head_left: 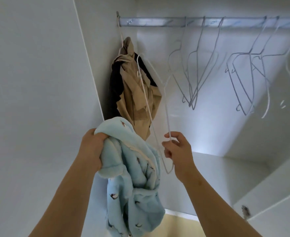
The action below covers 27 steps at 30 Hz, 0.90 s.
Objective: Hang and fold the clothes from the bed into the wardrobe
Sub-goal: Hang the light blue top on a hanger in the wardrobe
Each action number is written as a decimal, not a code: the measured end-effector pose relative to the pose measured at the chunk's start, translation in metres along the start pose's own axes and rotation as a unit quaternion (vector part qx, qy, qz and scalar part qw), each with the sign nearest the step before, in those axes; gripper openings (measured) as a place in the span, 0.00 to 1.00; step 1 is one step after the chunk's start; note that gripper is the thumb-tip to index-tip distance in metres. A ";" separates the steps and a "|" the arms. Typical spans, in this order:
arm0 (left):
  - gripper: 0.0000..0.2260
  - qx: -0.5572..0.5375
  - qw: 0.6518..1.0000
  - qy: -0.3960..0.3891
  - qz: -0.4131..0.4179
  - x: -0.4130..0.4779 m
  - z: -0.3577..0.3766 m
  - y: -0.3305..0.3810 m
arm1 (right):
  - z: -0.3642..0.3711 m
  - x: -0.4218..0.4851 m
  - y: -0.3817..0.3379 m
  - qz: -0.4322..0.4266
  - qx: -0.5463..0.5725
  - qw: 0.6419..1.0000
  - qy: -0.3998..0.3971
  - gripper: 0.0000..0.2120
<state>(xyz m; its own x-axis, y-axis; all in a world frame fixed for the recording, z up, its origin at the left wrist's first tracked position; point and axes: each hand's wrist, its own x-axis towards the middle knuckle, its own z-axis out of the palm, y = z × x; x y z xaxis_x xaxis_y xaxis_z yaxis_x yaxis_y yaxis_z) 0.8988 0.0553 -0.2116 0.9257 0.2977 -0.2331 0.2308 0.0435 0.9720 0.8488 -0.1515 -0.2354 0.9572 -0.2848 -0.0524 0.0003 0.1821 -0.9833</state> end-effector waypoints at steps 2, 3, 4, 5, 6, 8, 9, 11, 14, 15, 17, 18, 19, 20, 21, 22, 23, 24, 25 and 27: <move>0.05 0.012 1.000 -0.016 -0.003 -0.003 0.004 -0.008 | -0.004 -0.006 0.001 0.041 -0.007 0.999 -0.027 0.13; 0.05 0.017 1.000 -0.023 -0.006 -0.006 0.007 -0.011 | -0.006 -0.008 0.000 0.064 -0.025 0.997 -0.017 0.13; 0.05 0.020 0.999 -0.028 -0.008 -0.009 0.010 -0.014 | -0.009 -0.009 -0.001 0.082 -0.047 0.996 0.003 0.12; 0.05 0.023 0.999 -0.032 -0.010 -0.011 0.012 -0.016 | -0.012 -0.010 0.000 0.091 -0.064 0.994 0.023 0.10; 0.04 0.026 0.999 -0.034 -0.012 -0.012 0.014 -0.018 | -0.015 -0.012 0.001 0.094 -0.072 0.992 0.035 0.08; 0.05 0.028 0.999 -0.032 -0.016 -0.014 0.018 -0.019 | -0.023 -0.016 0.005 0.089 -0.077 0.992 0.050 0.09; 0.06 0.029 0.999 -0.031 -0.018 -0.016 0.020 -0.019 | -0.027 -0.018 0.007 0.087 -0.078 0.992 0.054 0.10; 0.08 0.032 0.999 -0.030 -0.017 -0.018 0.025 -0.019 | -0.036 -0.020 0.006 0.084 -0.080 0.992 0.043 0.10; 0.09 0.034 0.999 -0.030 -0.017 -0.024 0.034 -0.020 | -0.043 -0.020 -0.002 0.079 -0.056 0.995 -0.008 0.07; 0.09 0.033 0.999 -0.032 -0.019 -0.026 0.036 -0.021 | -0.045 -0.019 -0.004 0.077 -0.048 0.996 -0.018 0.06; 0.10 0.039 0.998 -0.034 -0.022 -0.029 0.040 -0.022 | -0.050 -0.019 -0.004 0.067 -0.059 0.996 -0.010 0.05; 0.10 0.038 0.998 -0.032 -0.024 -0.030 0.040 -0.023 | -0.053 -0.019 -0.003 0.060 -0.071 0.996 0.004 0.06; 0.10 0.031 0.999 -0.028 -0.029 -0.030 0.040 -0.024 | -0.056 -0.019 -0.001 0.055 -0.079 0.995 0.018 0.08; 0.10 0.022 0.999 -0.023 -0.037 -0.030 0.039 -0.025 | -0.060 -0.018 0.002 0.052 -0.082 0.995 0.034 0.10; 0.10 0.013 0.999 -0.018 -0.045 -0.030 0.038 -0.026 | -0.064 -0.018 0.004 0.049 -0.081 0.994 0.052 0.13; 0.11 0.006 0.998 -0.012 -0.056 -0.029 0.037 -0.027 | -0.067 -0.017 0.006 0.047 -0.076 0.994 0.066 0.16; 0.12 0.000 0.998 -0.006 -0.068 -0.029 0.035 -0.027 | -0.069 -0.016 0.007 0.044 -0.068 0.994 0.075 0.18; 0.14 -0.008 0.997 0.001 -0.082 -0.028 0.033 -0.028 | -0.071 -0.015 0.007 0.042 -0.059 0.994 0.078 0.19; 0.16 -0.021 0.995 0.010 -0.096 -0.028 0.031 -0.029 | -0.072 -0.013 0.006 0.041 -0.050 0.995 0.078 0.21; 0.18 -0.049 0.991 0.027 -0.122 -0.027 0.026 -0.028 | -0.074 -0.010 0.006 0.044 -0.040 0.996 0.073 0.26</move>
<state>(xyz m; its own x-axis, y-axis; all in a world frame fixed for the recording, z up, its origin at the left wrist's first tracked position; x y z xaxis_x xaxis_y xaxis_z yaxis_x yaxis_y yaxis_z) 0.8751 0.0218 -0.2337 0.8283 0.3165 -0.4624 0.4135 0.2117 0.8856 0.8181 -0.2174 -0.2541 0.9002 -0.4055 -0.1587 -0.1113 0.1382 -0.9841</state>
